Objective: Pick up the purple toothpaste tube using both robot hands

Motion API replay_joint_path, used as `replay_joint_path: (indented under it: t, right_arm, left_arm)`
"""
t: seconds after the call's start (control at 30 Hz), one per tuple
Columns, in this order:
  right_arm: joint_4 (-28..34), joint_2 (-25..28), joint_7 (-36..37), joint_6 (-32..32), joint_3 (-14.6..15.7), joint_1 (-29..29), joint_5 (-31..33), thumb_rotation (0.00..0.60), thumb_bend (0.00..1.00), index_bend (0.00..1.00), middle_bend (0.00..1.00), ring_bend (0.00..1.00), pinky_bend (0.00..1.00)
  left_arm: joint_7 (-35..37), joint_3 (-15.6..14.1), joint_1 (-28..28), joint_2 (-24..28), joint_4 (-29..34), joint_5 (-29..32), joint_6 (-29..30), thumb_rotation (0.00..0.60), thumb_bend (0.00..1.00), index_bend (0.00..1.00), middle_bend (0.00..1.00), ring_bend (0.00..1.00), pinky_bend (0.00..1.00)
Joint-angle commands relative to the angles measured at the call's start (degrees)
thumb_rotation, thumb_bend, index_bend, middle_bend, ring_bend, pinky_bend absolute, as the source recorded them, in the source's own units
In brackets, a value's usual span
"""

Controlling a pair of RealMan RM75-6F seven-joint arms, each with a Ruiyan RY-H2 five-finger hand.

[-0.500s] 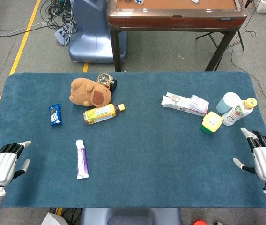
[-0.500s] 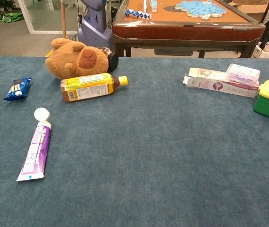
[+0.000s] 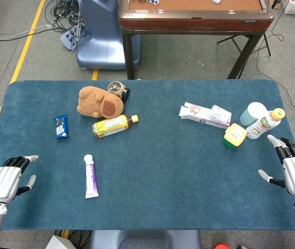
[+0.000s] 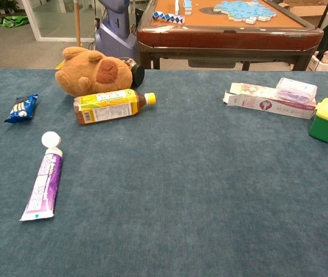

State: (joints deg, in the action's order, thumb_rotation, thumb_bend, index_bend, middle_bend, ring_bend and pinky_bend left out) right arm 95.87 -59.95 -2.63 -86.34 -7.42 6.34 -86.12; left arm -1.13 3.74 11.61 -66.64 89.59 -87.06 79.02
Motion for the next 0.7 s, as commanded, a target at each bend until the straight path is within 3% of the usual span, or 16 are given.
replay_joint_path:
  t: [0.03,0.1,0.13,0.23,0.33,0.43,0.7]
  right_arm:
    - [1.6,1.6,-0.9,-0.3,-1.0,0.8,-0.5,0.600,0.04,0.12,0.24,0.15,0.21]
    - [2.6,2.5,-1.5,-0.5,-1.6,1.2,-0.7,0.600,0.04,0.12,0.24,0.15,0.21]
    - [2.9,2.8,-1.7,-0.5,-1.7,1.3,-0.7,0.600,0.04,0.12,0.24,0.15,0.21]
    - [3.9,3.5,-2.3,-0.7,-2.0,1.5,-0.8,0.600,0.04,0.12,0.24,0.15,0.21]
    - [4.6,3.9,-2.6,-0.8,-1.9,1.4,-0.7,0.600,0.04,0.12,0.24,0.15,0.21]
    - [4.9,4.2,-2.8,-0.7,-1.5,1.2,-0.6,0.600,0.04,0.12,0.24,0.15,0.21]
    - [5.0,4.5,-2.2,-1.6,-0.9,0.2,-0.5,0.600,0.04,0.12,0.24,0.15,0.21]
  left_arm:
    - [2.7,-0.2,2.9,0.5,-2.0,-1.1,-4.0,0.460,0.32,0.27,0.31,0.26,0.23]
    - [3.6,-0.3,4.7,0.5,-3.0,-1.2,-6.9,0.306,0.28,0.27,0.31,0.26,0.23]
    - [4.0,-0.4,5.5,0.5,-3.3,-1.2,-8.2,0.257,0.27,0.28,0.32,0.26,0.23]
    - [4.8,-0.7,7.9,0.4,-4.4,-1.3,-12.1,0.127,0.24,0.29,0.33,0.26,0.23]
    - [5.0,-1.4,9.9,-0.3,-6.1,-2.2,-15.0,0.045,0.21,0.31,0.33,0.26,0.23]
    - [3.6,-2.1,11.7,-1.4,-7.9,-3.0,-17.3,0.001,0.20,0.31,0.33,0.25,0.22]
    - [1.4,-2.7,15.2,-6.2,-11.6,-2.6,-21.9,0.000,0.18,0.32,0.33,0.24,0.22]
